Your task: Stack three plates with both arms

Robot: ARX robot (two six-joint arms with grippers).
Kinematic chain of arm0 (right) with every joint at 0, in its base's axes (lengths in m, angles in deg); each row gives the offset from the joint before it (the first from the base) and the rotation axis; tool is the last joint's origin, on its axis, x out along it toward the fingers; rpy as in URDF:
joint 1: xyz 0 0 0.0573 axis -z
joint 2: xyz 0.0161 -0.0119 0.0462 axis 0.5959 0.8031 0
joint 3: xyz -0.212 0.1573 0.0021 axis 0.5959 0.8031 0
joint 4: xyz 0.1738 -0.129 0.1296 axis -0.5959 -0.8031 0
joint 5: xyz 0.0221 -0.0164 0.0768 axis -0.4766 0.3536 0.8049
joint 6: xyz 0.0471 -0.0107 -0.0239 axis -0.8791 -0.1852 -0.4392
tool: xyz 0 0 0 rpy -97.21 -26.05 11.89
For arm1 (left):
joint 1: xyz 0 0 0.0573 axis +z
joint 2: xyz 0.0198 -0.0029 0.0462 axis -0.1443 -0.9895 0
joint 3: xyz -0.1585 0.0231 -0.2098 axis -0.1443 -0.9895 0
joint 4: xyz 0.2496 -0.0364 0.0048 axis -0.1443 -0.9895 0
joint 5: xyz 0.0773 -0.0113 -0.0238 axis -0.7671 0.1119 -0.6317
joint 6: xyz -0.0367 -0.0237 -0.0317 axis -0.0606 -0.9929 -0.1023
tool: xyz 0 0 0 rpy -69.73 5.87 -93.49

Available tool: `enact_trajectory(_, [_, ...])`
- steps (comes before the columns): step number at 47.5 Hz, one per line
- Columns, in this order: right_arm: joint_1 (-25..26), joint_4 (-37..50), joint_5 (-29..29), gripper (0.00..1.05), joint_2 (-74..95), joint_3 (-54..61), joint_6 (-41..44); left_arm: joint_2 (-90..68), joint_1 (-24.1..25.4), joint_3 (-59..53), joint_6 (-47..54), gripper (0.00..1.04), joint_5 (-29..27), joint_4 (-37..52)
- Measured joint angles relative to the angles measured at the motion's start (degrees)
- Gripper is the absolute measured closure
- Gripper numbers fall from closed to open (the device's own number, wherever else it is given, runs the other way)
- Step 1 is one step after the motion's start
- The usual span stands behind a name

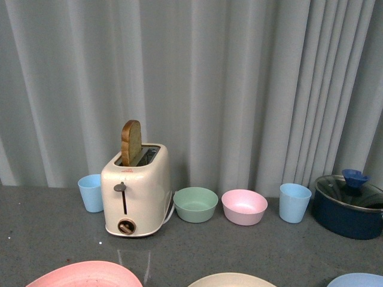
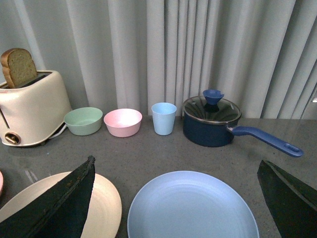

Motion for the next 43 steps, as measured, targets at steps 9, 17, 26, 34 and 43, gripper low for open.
enact_trajectory(9, [0.0,0.0,0.0,0.07,0.0,0.0,0.0,0.0,0.0,0.0,0.0,0.07,0.0,0.0])
enact_trajectory(17, [0.0,0.0,0.0,0.07,0.0,0.0,0.0,0.0,0.0,0.0,0.0,0.07,0.0,0.0])
enact_trajectory(26, [0.0,0.0,0.0,0.07,0.0,0.0,0.0,0.0,0.0,0.0,0.0,0.07,0.0,0.0])
enact_trajectory(34, [0.0,0.0,0.0,0.07,0.0,0.0,0.0,0.0,0.0,0.0,0.0,0.07,0.0,0.0])
enact_trajectory(43, [0.0,0.0,0.0,0.07,0.0,0.0,0.0,0.0,0.0,0.0,0.0,0.07,0.0,0.0])
